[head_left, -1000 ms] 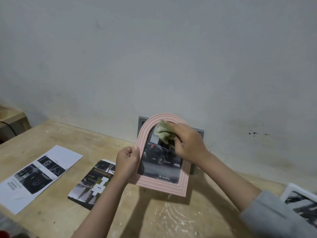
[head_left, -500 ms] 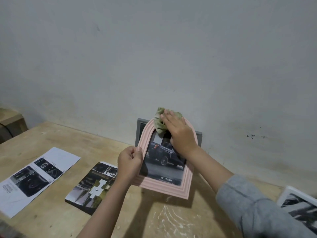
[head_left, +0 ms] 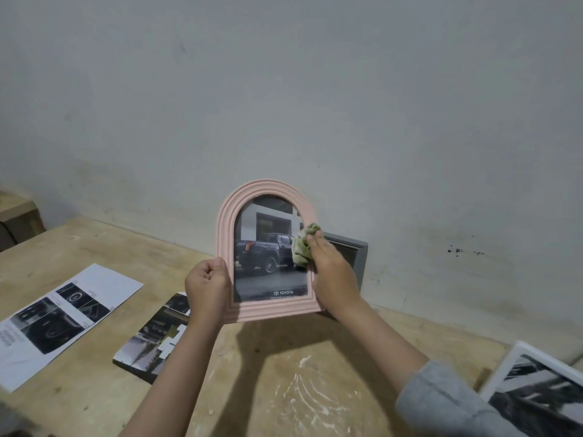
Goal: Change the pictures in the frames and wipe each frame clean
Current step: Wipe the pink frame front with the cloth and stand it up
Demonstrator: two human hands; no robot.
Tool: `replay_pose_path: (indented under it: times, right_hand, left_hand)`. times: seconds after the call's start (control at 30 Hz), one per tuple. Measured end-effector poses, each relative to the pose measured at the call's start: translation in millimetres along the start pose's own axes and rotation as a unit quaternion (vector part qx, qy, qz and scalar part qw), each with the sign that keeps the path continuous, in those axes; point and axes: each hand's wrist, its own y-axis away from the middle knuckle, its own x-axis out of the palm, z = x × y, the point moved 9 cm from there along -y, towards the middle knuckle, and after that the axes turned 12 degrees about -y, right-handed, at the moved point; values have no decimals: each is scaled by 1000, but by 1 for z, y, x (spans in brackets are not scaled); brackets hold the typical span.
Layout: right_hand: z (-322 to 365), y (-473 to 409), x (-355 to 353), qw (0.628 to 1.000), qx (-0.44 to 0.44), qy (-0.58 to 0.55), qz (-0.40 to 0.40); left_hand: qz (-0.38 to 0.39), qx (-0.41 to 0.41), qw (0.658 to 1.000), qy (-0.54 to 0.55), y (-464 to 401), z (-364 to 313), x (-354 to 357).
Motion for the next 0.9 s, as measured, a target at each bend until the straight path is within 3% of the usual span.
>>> replay_pose_path:
  times: [0.27,0.4,0.6,0.8,0.9]
  right_hand:
    - [1,54,35,996,-20,25,83]
    - [-16,64,44,973,27,74,216]
    - [-32,42,-9,992,93,-88,7]
    - [-37,41,29,974,181,-130,48]
    - [-28,50,35,968,211,-137,22]
  left_hand:
    - [-46,-10,999,5,-9,-6,-17]
    - [-71,21,997,-33,-14,-19,-24]
    - [-44,10,999,-19,-12,-17,-13]
    - [-4,-25,999,20,4,-9,12]
    - [7,-12,999,28,17,-12,22]
